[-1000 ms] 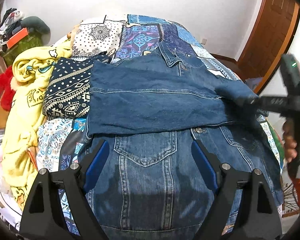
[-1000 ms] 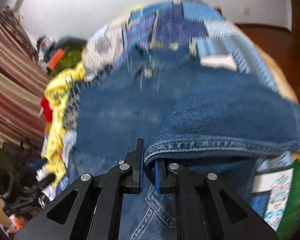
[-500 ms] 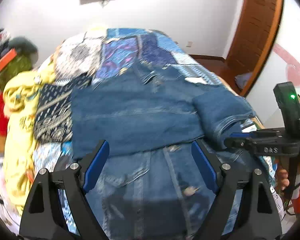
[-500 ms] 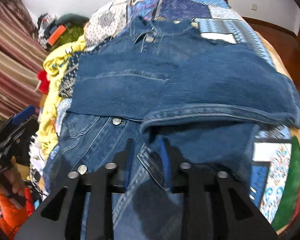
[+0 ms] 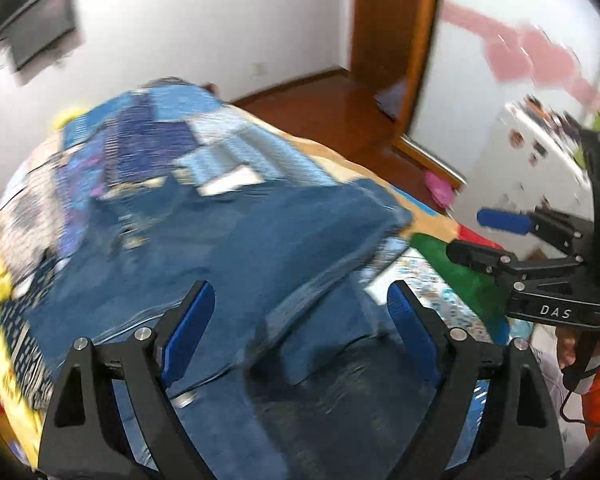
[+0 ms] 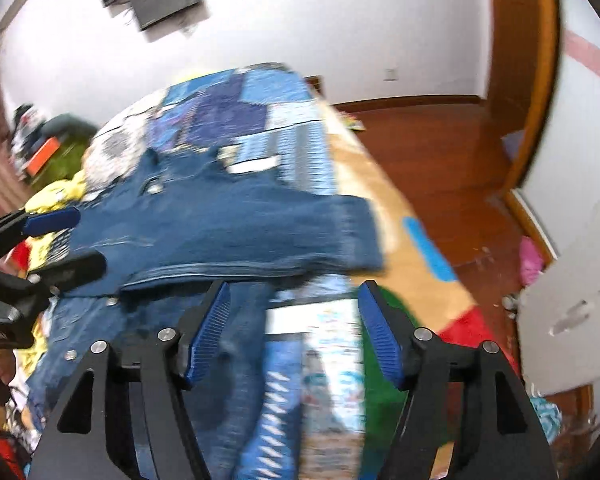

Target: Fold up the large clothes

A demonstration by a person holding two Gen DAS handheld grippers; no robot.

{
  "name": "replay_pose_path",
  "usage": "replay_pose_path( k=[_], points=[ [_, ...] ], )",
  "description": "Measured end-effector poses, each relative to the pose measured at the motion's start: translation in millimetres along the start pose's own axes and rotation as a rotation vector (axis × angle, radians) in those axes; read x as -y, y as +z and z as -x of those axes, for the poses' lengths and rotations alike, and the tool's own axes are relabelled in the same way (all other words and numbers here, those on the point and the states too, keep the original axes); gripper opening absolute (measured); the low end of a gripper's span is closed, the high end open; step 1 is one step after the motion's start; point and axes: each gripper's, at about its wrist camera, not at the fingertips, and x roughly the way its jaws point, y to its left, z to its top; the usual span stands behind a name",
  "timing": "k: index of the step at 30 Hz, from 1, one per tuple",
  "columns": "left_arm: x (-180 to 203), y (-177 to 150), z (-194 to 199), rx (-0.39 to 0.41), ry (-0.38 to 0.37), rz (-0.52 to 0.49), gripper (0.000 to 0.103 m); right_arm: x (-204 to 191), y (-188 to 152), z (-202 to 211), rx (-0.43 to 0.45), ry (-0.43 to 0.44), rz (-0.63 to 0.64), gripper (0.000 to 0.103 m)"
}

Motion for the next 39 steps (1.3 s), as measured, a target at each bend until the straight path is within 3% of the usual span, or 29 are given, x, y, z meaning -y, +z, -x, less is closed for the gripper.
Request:
replay_pose_path(
  k=[6,9,15,17,19,22,27,30,35,39],
  points=[
    [41.5,11.2,-66.4,-0.135,-0.092,-0.107,0.086,38.8,-9.7,-5.7,-0.011,-0.062,-0.105,0.068],
    [56.0,16.4,-96.9,-0.178,-0.095,-0.141,0.073,54.0,-16.0,-13.3,-0.034,-0.064,-0.158,0.068],
    [57.6,20.1,-142.8,-0.218,-0.034,-0.165,0.069,67.6,-24.3,-16.1,-0.064,-0.050,-0.203,0.068],
    [57.4,21.1,-145.6,-0.190,-0.002,-0.183,0.060,66.9,-25.6,-14.6,-0.062,-0.043,-0.204,0.068],
    [55.9,22.1,-144.3,-0.176,0.034,-0.197,0.038,65.0,-26.0,-14.4,-0.064,-0.032,-0.204,0.068],
    [40.2,25.7,-137.0,-0.154,0.011,-0.150,0.015,61.5,-26.8,-15.8,-0.072,-0.016,-0.203,0.068],
    [-2.4,35.9,-101.0,-0.072,-0.093,0.037,0.011,46.6,-24.7,-13.5,-0.070,0.015,-0.182,0.068],
    [-33.5,39.7,-58.2,0.019,-0.108,0.109,0.011,35.3,-21.6,-10.6,-0.065,0.035,-0.161,0.068],
    [-95.2,23.9,18.6,0.154,-0.006,0.173,0.011,10.8,-15.2,-9.7,-0.065,0.053,-0.099,0.068],
    [-140.8,-10.1,55.7,0.193,0.074,0.241,0.011,-7.6,-12.0,-11.0,-0.061,0.063,-0.058,0.068]
  ],
)
